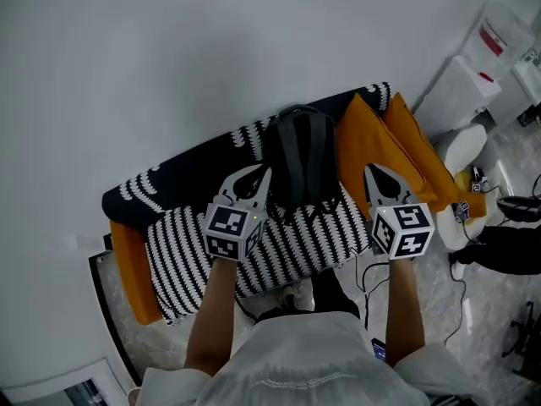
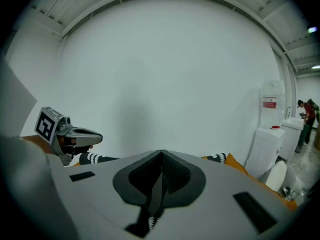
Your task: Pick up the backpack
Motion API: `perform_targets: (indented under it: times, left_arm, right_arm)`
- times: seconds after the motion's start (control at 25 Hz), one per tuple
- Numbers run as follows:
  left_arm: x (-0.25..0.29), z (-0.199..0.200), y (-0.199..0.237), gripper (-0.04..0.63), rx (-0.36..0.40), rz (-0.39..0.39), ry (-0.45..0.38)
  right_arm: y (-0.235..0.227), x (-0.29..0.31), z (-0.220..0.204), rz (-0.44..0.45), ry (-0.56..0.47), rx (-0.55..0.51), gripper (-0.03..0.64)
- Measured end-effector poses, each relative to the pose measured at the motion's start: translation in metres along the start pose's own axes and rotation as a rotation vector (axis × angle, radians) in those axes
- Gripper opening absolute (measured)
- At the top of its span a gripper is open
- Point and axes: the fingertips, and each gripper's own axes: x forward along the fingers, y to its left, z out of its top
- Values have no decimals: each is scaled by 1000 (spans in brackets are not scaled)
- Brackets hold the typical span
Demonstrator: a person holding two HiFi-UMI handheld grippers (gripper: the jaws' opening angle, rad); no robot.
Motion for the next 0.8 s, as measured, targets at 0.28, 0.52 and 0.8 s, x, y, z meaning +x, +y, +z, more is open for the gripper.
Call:
perform_targets:
  times: [0.28, 0.52, 0.8]
  left_arm:
    - [73, -29, 36, 39, -59, 33, 77]
    - [145, -86, 72, 83, -143, 51, 184]
    - [216, -158, 95, 160, -207, 25, 296]
  right_arm:
    - [-26, 94, -23, 108, 108, 0, 5]
    - [-54, 185, -73, 184, 243, 65, 73]
    - [-88, 271, -131, 198, 354, 84, 102]
